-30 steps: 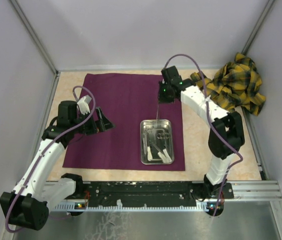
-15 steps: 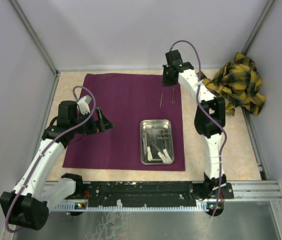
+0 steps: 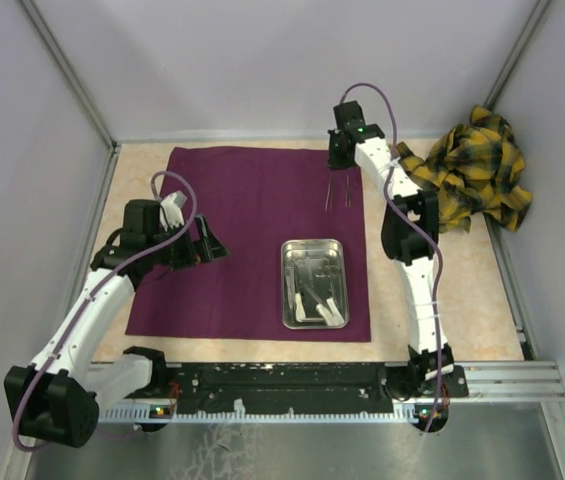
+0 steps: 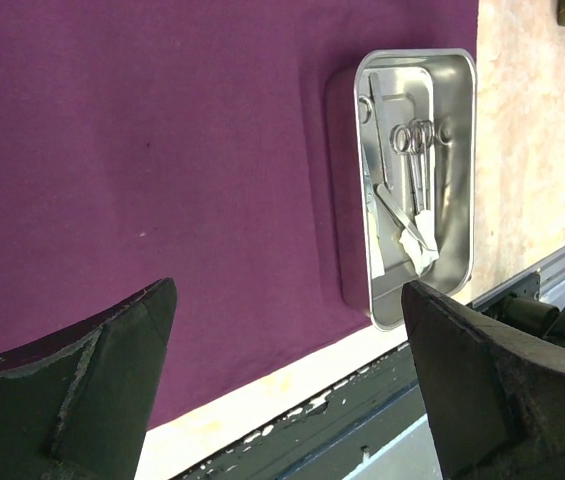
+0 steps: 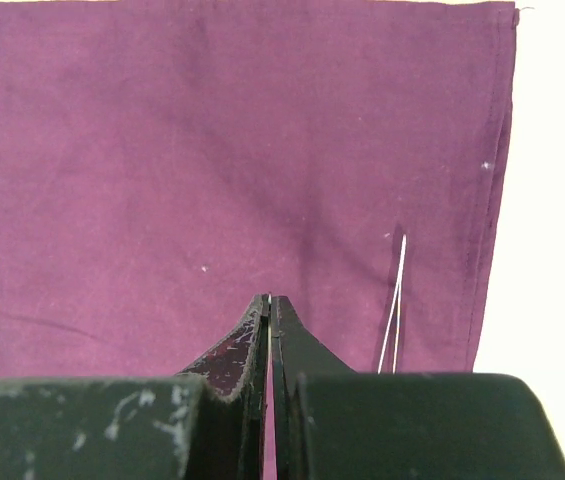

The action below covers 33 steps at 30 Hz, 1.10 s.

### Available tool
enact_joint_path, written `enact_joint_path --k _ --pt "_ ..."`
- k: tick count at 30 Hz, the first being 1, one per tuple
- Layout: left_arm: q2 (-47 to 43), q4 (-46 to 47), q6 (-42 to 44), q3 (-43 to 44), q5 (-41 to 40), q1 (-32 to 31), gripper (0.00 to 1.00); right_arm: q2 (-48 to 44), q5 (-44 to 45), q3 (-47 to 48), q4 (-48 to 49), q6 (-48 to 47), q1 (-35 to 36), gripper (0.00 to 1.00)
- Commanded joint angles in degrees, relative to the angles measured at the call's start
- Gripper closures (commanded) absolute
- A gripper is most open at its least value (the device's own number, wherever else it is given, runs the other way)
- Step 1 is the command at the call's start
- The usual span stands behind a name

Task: Open and lay out the surgical kit
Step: Place the medical item in the surgical kit.

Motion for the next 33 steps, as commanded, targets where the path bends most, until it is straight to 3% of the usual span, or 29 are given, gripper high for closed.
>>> enact_joint_path --k 1,33 --pt "1.2 1.2 1.1 0.8 -1.0 0.0 0.00 2.3 -0.3 4.8 2.2 -1.8 -1.0 1.00" --pt "4.2 2.8 1.6 0.5 -1.4 0.8 0.00 9.2 -0.8 7.7 6.5 -1.1 -2.0 1.00"
